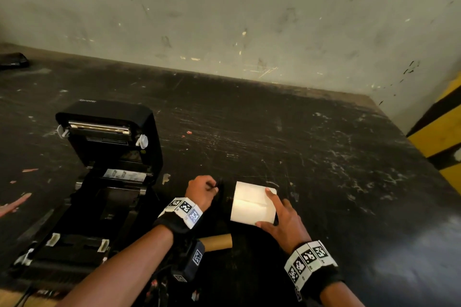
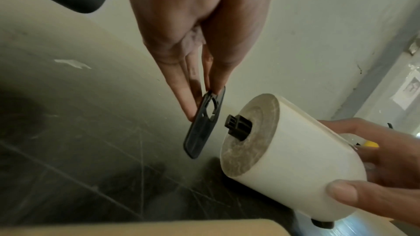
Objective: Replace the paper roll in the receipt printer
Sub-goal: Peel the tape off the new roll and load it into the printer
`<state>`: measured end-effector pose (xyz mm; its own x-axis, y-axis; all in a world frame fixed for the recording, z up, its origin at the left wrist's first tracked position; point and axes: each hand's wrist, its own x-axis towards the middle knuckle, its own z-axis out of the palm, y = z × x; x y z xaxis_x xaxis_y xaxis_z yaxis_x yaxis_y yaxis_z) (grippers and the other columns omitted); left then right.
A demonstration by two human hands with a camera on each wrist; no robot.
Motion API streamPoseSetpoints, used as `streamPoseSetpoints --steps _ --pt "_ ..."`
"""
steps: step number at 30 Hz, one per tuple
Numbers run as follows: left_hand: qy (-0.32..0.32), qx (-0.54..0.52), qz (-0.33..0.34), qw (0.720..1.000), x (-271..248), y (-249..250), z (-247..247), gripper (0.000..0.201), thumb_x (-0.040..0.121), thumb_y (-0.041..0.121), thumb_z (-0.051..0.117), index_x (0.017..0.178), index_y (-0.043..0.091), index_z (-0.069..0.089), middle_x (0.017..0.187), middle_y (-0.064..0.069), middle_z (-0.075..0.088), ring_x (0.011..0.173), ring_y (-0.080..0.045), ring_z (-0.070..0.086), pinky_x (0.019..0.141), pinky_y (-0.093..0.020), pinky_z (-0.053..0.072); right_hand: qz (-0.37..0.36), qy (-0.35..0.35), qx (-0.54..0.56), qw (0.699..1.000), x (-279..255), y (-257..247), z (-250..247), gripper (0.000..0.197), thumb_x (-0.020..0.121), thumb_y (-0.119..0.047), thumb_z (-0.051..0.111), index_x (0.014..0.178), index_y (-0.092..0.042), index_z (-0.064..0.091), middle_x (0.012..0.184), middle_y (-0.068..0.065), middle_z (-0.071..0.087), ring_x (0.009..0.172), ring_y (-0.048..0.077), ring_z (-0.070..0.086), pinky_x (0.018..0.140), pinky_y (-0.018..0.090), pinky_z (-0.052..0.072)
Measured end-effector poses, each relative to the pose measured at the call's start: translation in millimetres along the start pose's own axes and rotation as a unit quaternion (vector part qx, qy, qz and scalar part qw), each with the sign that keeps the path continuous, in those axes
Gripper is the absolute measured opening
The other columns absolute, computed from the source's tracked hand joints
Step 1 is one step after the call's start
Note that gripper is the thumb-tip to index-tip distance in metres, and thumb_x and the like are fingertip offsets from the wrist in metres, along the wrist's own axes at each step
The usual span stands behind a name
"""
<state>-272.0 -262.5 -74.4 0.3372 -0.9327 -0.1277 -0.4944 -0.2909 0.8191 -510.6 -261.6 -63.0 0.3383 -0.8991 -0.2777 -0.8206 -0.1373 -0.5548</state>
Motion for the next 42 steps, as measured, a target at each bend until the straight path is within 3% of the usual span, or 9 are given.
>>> streamPoseSetpoints --steps 4,10,13,19,29,31,34,36,42 --pt "-0.039 -0.022 0.012 0.999 0 8 7 0.019 0.083 0.008 0.065 0.073 0.022 0.058 0.079 -0.008 0.066 0.077 -0.031 0.069 0.065 -0.044 0.061 -0.008 0.008 0.001 1.000 1 0 -1 0.083 0.084 -0.038 0.065 0.145 -0.039 0.008 0.141 0.011 0.032 0.125 0.028 0.044 0.105 0.040 0.041" --pt "-0.073 -0.063 0.026 0.995 -2 10 11 0.018 0.084 0.007 0.064 0.075 0.019 0.055 0.073 -0.007 0.067 0.072 -0.019 0.065 0.062 -0.041 0.061 -0.011 0.017 0.006 1.000 1 1 1 0.083 0.084 -0.037 0.065 0.145 -0.040 0.009 0.138 0.009 0.036 0.123 0.027 0.045 0.104 0.040 0.042" --pt "-0.087 -0.083 0.044 0.992 -6 8 10 0.008 0.085 0.003 0.062 0.088 0.010 0.060 0.086 -0.016 0.070 0.085 -0.028 0.068 0.069 -0.043 0.061 -0.009 0.020 0.006 1.000 2 0 1 0.083 0.084 -0.038 0.065 0.145 -0.040 0.009 0.139 0.010 0.036 0.123 0.027 0.045 0.104 0.041 0.043" --pt "-0.144 -0.116 0.035 0.982 -4 1 11 0.036 0.087 -0.005 0.055 0.121 0.006 0.054 0.117 -0.016 0.062 0.103 -0.023 0.061 0.071 -0.025 0.059 -0.006 0.021 0.004 1.000 3 1 4 0.084 0.083 -0.039 0.065 0.145 -0.042 0.007 0.142 0.010 0.033 0.124 0.029 0.044 0.105 0.044 0.043" --pt "-0.173 -0.122 0.016 0.977 -6 1 12 0.040 0.088 -0.007 0.052 0.126 0.004 0.052 0.122 -0.014 0.061 0.104 -0.019 0.059 0.066 -0.016 0.057 -0.008 0.020 0.005 1.000 2 1 4 0.084 0.084 -0.037 0.065 0.145 -0.041 0.008 0.138 0.009 0.035 0.122 0.027 0.045 0.105 0.043 0.043" --pt "-0.161 -0.117 0.030 0.979 -9 3 16 0.039 0.088 -0.007 0.052 0.125 0.005 0.054 0.120 -0.009 0.061 0.107 -0.019 0.059 0.071 -0.018 0.057 -0.003 0.018 0.004 1.000 3 0 4 0.084 0.084 -0.037 0.065 0.145 -0.041 0.007 0.139 0.009 0.034 0.123 0.028 0.044 0.105 0.044 0.042" --pt "-0.142 -0.084 0.059 0.984 -12 4 19 0.045 0.087 -0.008 0.050 0.127 0.012 0.054 0.125 -0.008 0.062 0.112 -0.018 0.058 0.094 -0.039 0.052 -0.004 0.021 0.004 1.000 2 1 5 0.084 0.083 -0.039 0.065 0.144 -0.042 0.007 0.137 0.009 0.035 0.119 0.028 0.047 0.102 0.045 0.045" --pt "-0.149 -0.071 0.061 0.984 -14 4 17 0.055 0.086 -0.010 0.046 0.132 0.020 0.048 0.129 -0.008 0.059 0.118 -0.018 0.055 0.103 -0.046 0.045 -0.004 0.023 -0.003 1.000 2 0 4 0.084 0.083 -0.039 0.065 0.144 -0.041 0.008 0.135 0.009 0.037 0.117 0.028 0.048 0.101 0.045 0.046" --pt "-0.211 -0.025 0.063 0.975 -28 12 13 0.078 0.085 -0.005 0.042 0.142 0.042 0.017 0.148 -0.001 0.037 0.138 -0.018 0.032 0.116 -0.043 0.024 0.000 0.020 -0.026 0.999 2 -3 1 0.085 0.082 -0.043 0.064 0.145 -0.040 0.007 0.137 0.011 0.038 0.121 0.031 0.047 0.103 0.045 0.044"
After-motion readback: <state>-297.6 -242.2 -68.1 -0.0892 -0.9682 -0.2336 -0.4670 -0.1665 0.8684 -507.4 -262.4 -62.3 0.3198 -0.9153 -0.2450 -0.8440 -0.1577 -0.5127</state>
